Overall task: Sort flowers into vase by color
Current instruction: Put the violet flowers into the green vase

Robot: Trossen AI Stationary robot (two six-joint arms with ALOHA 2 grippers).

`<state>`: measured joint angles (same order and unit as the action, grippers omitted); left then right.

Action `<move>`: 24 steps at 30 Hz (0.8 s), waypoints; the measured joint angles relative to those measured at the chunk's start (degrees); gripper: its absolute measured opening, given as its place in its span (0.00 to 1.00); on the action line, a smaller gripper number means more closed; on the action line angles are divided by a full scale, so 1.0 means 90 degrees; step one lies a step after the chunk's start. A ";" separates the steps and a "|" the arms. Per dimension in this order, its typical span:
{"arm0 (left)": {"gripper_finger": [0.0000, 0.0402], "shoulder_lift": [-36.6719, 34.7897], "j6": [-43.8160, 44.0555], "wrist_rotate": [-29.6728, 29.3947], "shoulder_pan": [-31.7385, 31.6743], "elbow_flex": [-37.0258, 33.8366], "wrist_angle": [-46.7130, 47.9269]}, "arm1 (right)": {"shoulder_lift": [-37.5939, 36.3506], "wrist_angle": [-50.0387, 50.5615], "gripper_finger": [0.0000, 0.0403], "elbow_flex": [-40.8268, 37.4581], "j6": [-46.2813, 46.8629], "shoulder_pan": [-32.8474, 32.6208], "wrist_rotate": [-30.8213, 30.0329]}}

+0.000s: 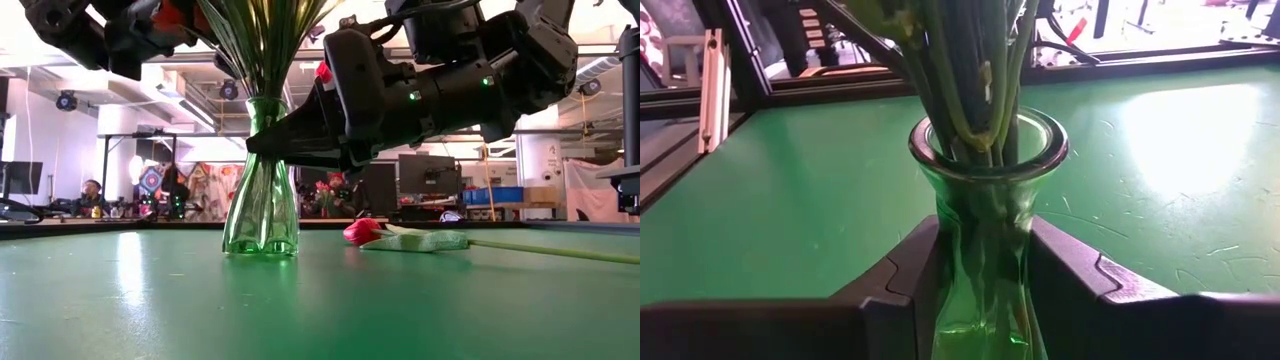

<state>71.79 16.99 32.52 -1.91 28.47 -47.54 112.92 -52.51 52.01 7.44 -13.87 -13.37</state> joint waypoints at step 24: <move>0.01 -0.0036 0.0001 -0.0227 0.0000 -0.0002 0.0639 | 0.0000 0.0019 0.29 0.0000 0.0038 -0.0015 -0.0022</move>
<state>71.47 17.01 30.48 -1.91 28.45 -41.79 112.92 -52.34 52.01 7.78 -14.00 -13.56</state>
